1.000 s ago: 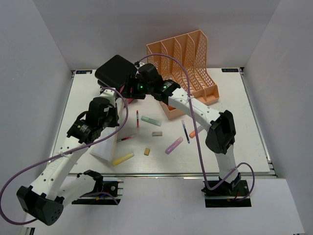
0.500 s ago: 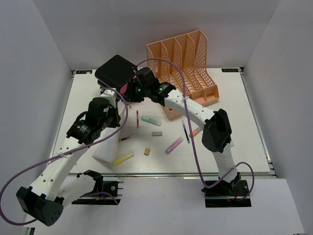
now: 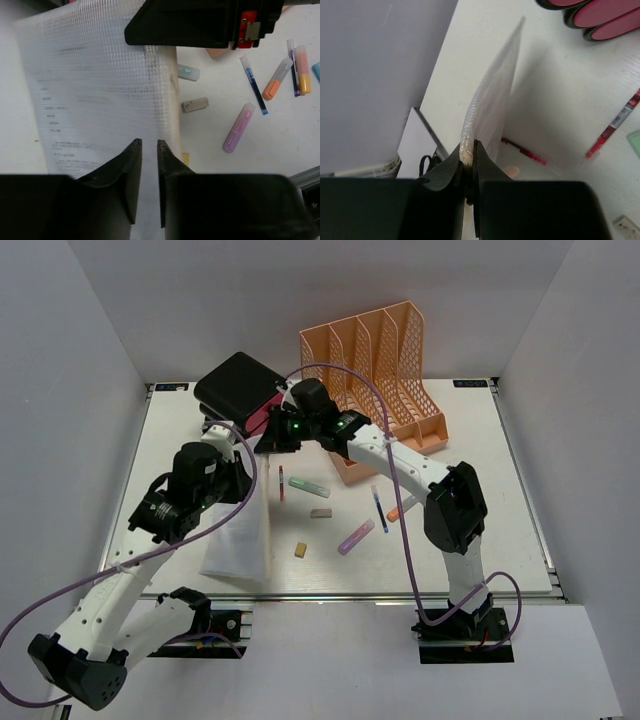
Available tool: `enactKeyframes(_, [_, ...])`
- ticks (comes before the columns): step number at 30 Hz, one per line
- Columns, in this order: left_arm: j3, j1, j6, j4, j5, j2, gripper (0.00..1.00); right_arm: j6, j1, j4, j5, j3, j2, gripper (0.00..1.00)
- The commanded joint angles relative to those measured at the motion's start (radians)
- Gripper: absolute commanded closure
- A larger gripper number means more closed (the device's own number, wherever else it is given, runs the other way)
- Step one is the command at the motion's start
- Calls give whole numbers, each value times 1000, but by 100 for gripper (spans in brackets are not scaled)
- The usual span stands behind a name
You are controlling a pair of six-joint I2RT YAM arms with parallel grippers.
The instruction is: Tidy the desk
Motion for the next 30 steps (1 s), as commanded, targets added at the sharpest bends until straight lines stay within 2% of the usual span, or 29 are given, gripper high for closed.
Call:
enactKeyframes(1, [27,8,-18,20,58,-49,67,-27,-32,129,-153,-17,-106,100])
enactKeyframes(3, [43,8,-24,9,67,-60,59,-22,-49,152,-202,-32,-130,100])
enactKeyframes(9, [90,8,-34,-21,50,-101,51,31,-84,246,-323,-45,-175,100])
enactKeyframes(14, [122,8,-53,-52,-19,-132,37,113,-104,352,-439,-82,-206,100])
enactKeyframes(16, [129,8,-54,-51,-22,-144,37,131,-112,372,-463,-82,-218,100])
enactKeyframes(21, [135,8,-62,-19,24,-167,35,159,-144,432,-567,-65,-269,100])
enactKeyframes(22, [138,8,-58,-8,59,-172,21,156,-147,432,-579,-46,-278,100])
enactKeyframes(27, [152,8,-39,31,141,-179,19,130,-193,439,-651,-43,-359,100])
enactKeyframes(30, [147,8,-31,60,162,-190,11,87,-245,413,-665,-34,-402,100])
